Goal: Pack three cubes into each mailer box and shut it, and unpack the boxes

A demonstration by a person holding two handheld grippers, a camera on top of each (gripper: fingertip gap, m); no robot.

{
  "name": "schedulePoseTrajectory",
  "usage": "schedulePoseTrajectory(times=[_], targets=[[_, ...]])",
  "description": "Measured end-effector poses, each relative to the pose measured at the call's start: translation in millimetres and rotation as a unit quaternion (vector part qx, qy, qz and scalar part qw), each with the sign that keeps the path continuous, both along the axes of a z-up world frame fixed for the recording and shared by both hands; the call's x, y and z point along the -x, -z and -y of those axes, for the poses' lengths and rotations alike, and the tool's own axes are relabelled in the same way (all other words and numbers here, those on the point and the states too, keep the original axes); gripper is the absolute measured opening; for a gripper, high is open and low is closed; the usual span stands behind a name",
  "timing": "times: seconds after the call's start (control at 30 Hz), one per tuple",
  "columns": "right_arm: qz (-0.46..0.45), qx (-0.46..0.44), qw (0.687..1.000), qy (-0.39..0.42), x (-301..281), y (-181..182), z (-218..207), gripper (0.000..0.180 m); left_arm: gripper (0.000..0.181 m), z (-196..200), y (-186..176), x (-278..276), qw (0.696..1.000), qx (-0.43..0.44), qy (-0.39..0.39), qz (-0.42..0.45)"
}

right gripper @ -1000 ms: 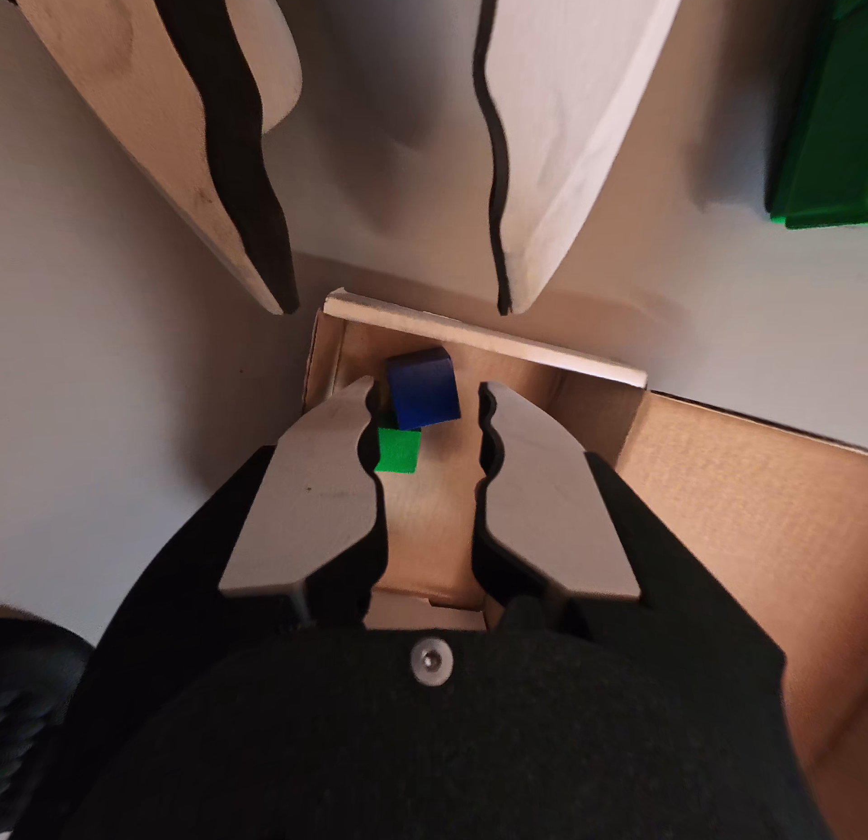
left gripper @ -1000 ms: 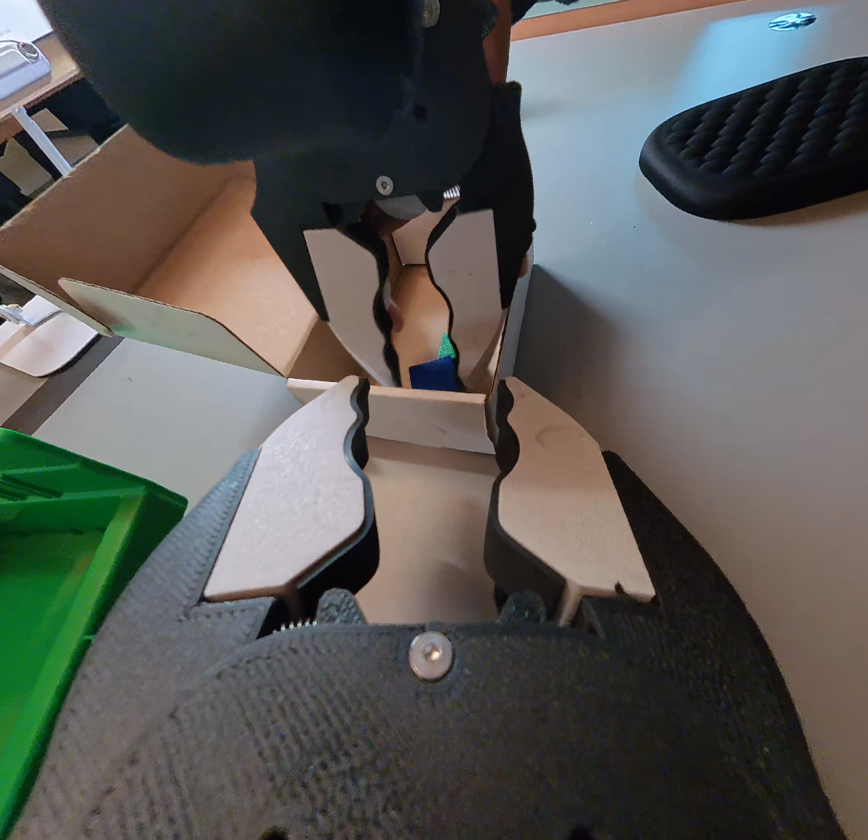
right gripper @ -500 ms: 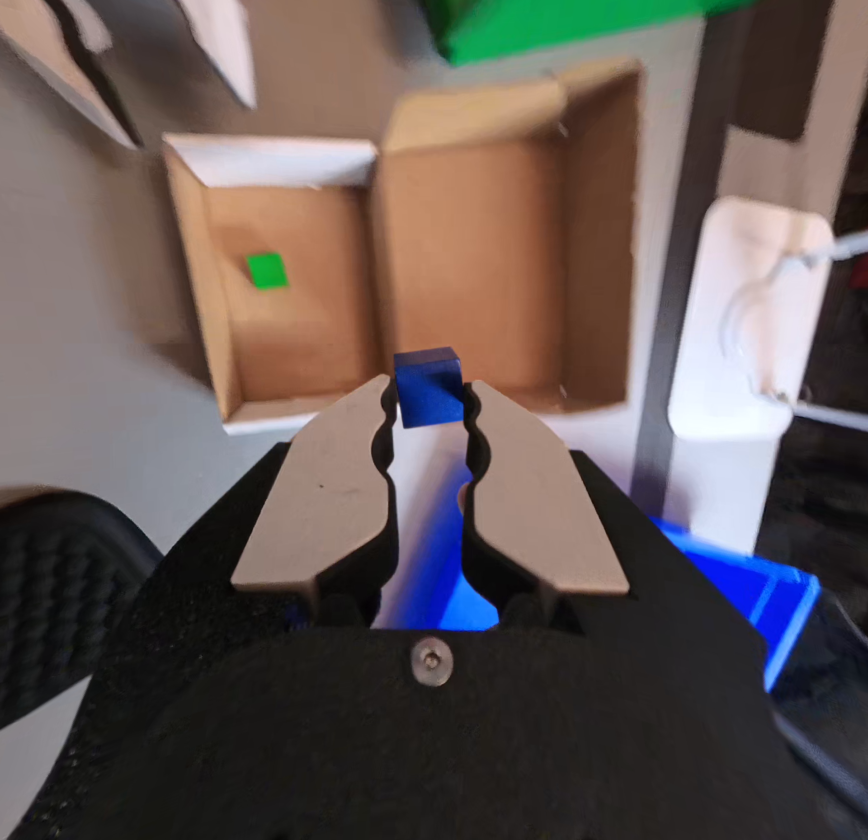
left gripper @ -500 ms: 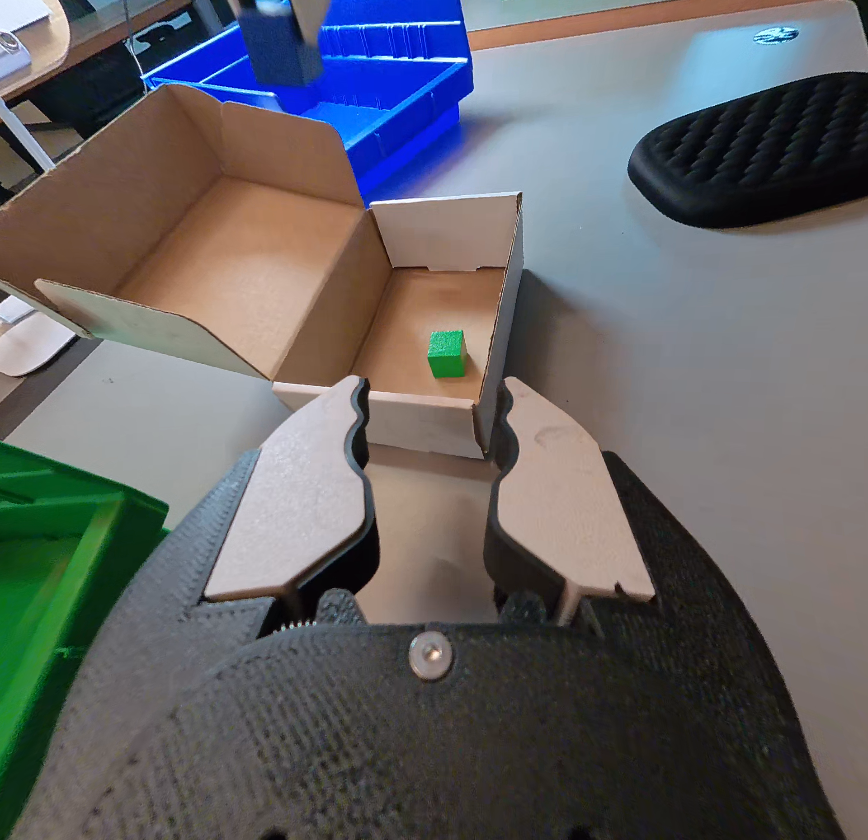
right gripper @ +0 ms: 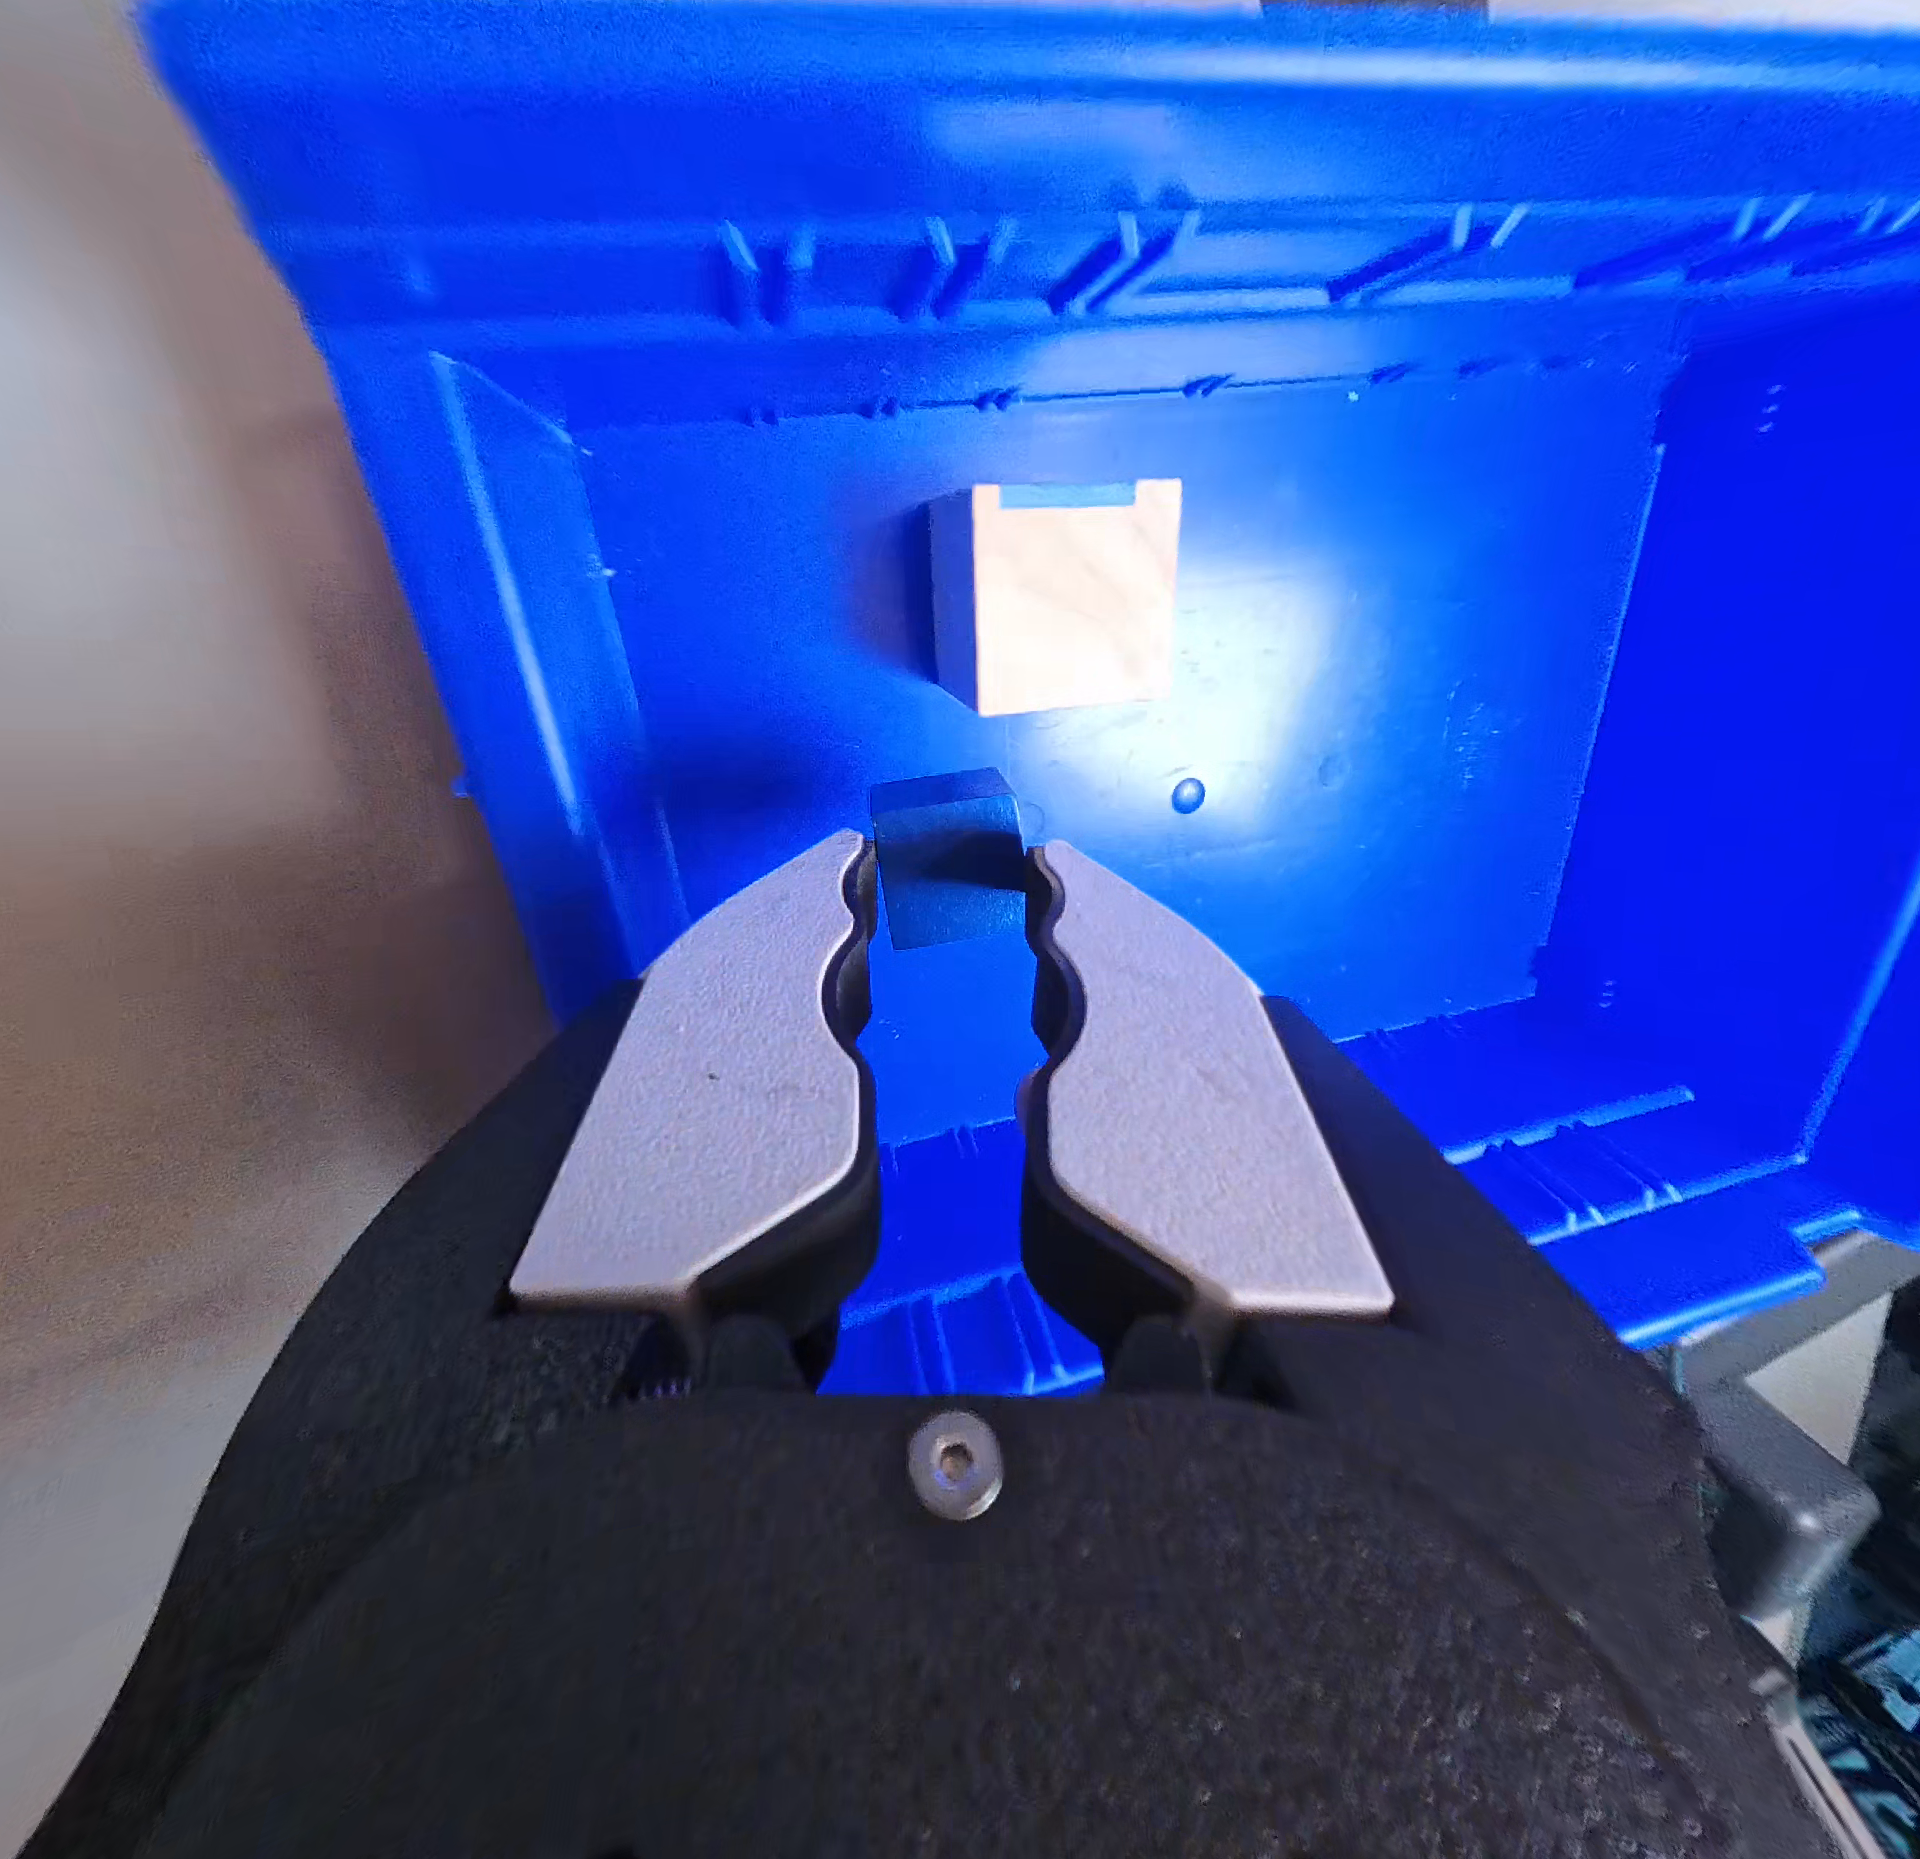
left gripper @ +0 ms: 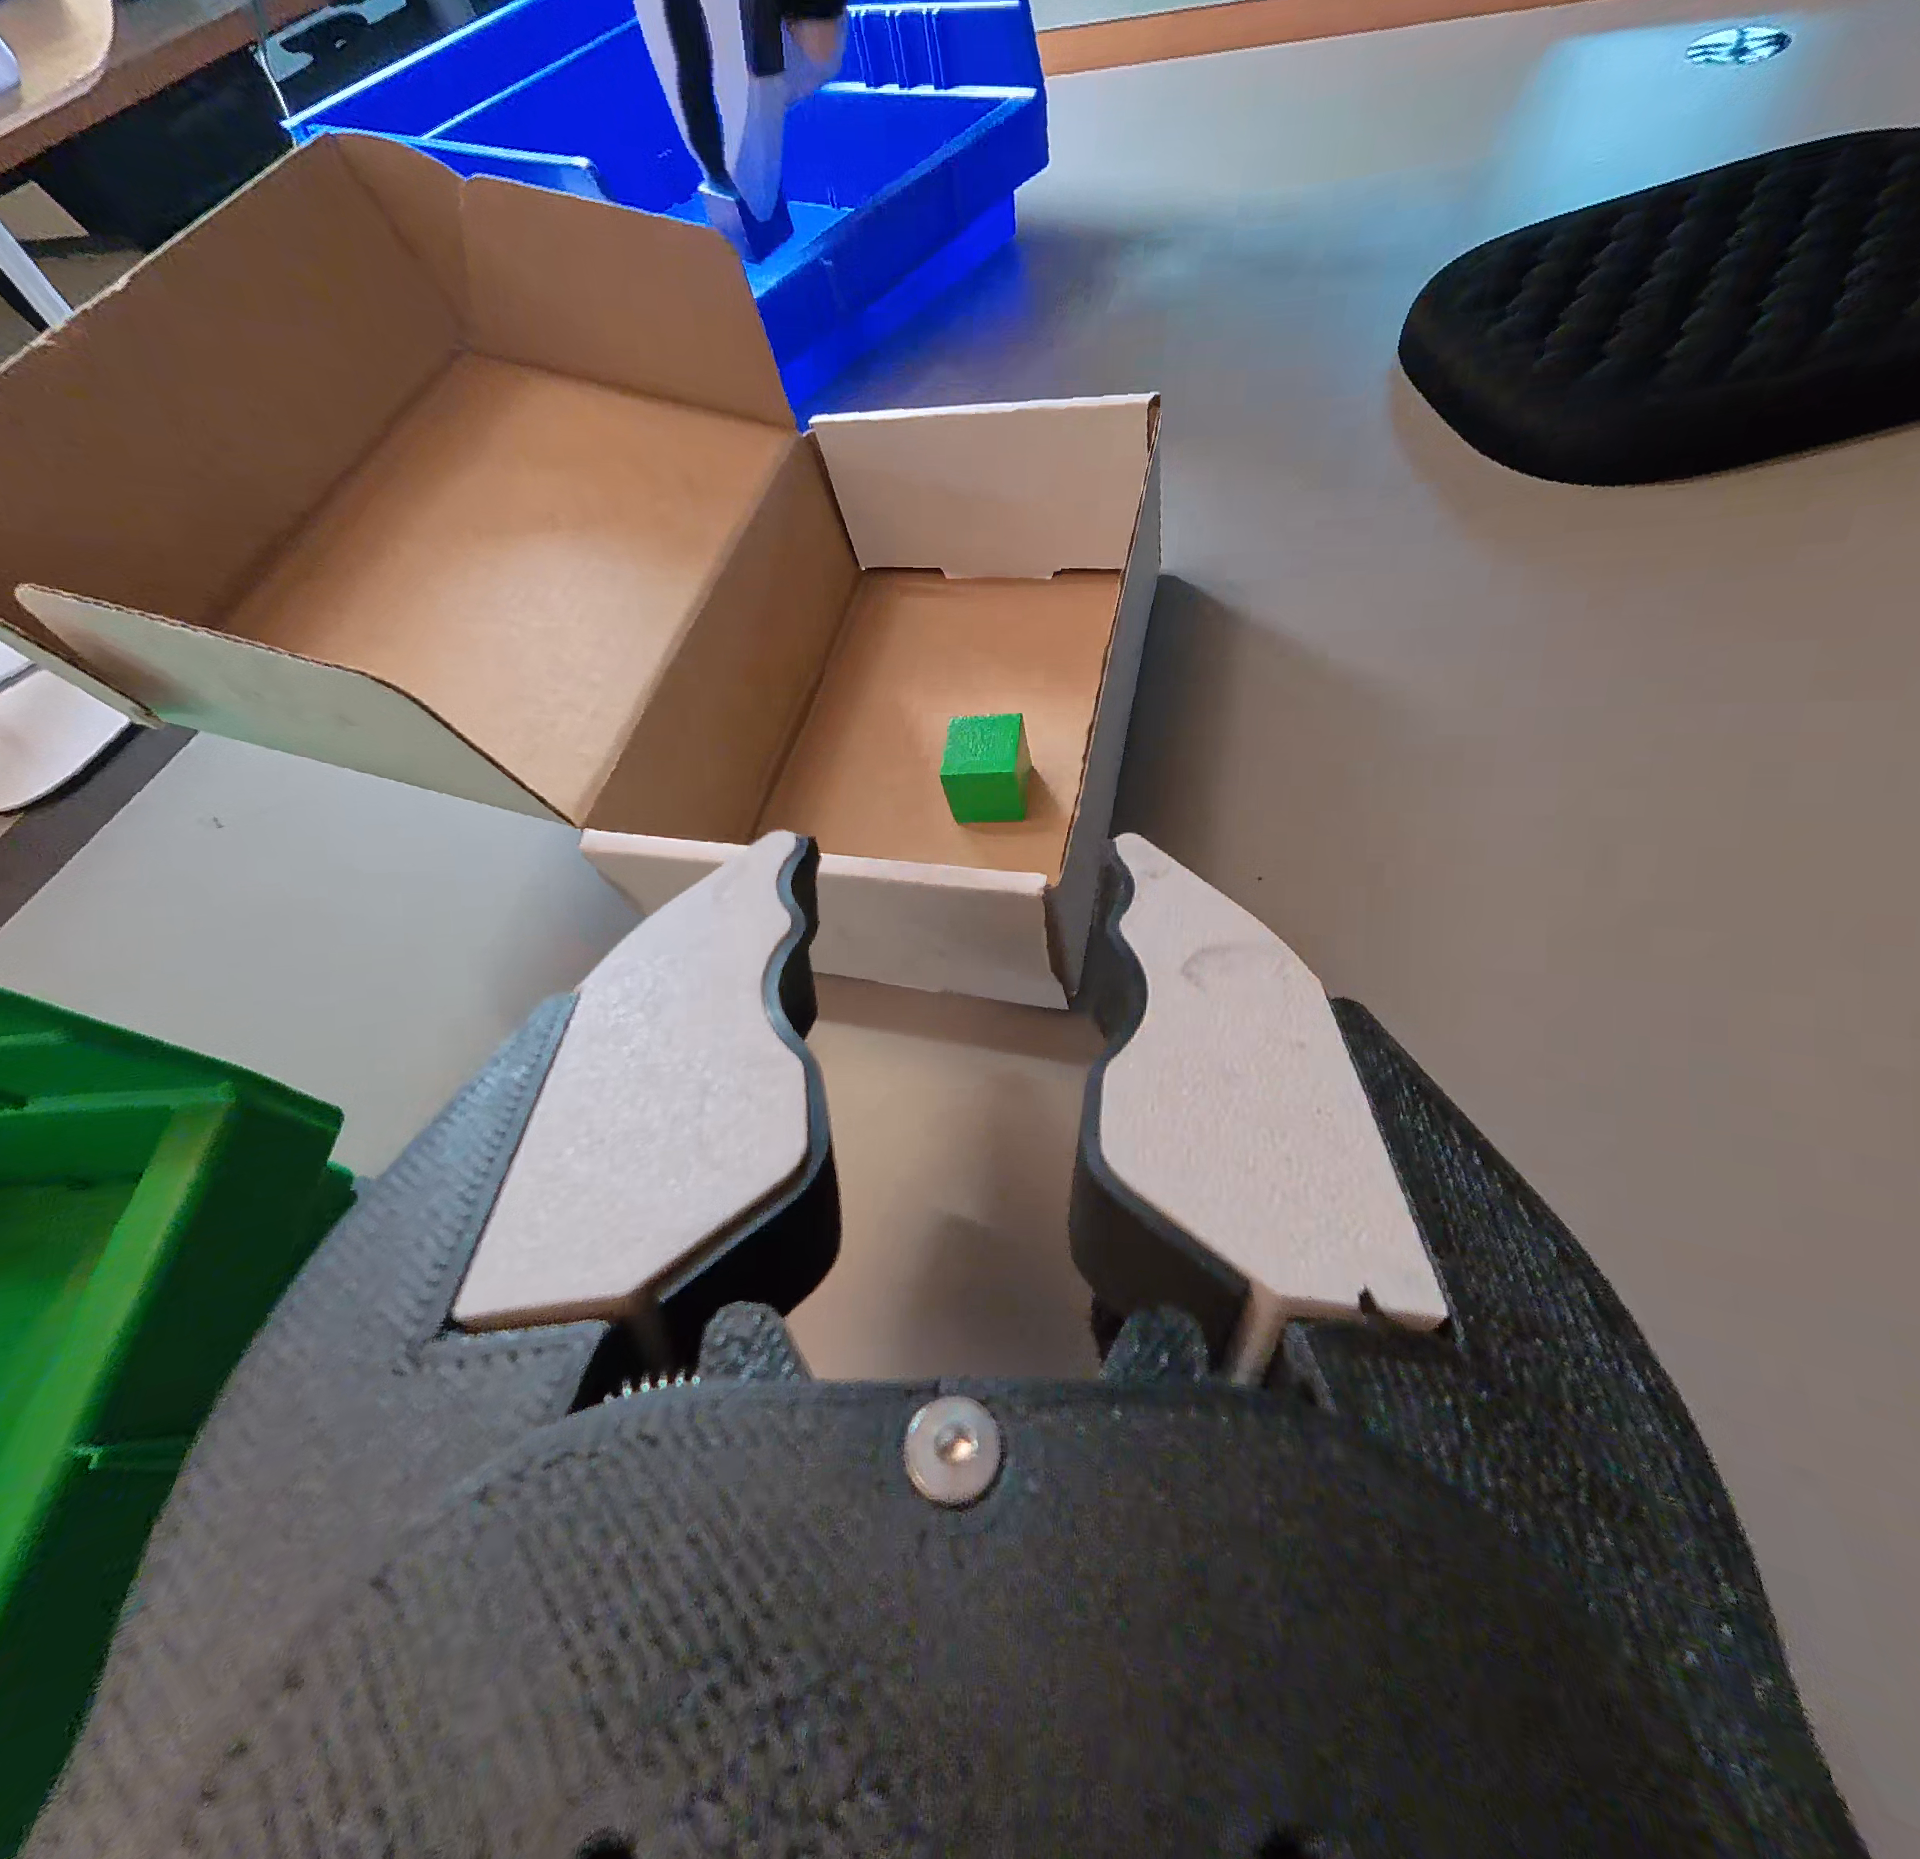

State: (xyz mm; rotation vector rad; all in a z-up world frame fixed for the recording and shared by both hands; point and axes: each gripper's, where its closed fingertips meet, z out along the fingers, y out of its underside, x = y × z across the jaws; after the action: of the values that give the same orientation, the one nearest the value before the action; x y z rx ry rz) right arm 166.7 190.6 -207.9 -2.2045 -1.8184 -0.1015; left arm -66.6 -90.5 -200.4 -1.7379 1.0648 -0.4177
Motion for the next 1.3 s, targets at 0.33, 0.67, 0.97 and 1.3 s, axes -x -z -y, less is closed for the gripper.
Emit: schedulePoseTrajectory(times=[0.33, 0.67, 0.97, 1.3], targets=[[0.019, 0.023, 0.999, 0.017, -10, 31, -22, 0.027, 0.051, 2, 5, -2, 1.0, 0.003, 0.004, -0.012], [0.02, 0.003, 0.999, 0.035, -14, 32, -26, 0.028, 0.051, -1, 1, 1, 1.0, 0.008, -0.014, -0.007], [-0.064, -0.08, 0.994, -0.03, 25, -40, 9, 0.037, 0.051, 1, 0, -3, 1.0, 0.006, -0.011, -0.007], [-0.093, -0.044, 0.962, -0.254, 131, -67, 159, 0.028, 0.051, 4, 1, -8, 1.0, 0.003, -0.004, -0.012]])
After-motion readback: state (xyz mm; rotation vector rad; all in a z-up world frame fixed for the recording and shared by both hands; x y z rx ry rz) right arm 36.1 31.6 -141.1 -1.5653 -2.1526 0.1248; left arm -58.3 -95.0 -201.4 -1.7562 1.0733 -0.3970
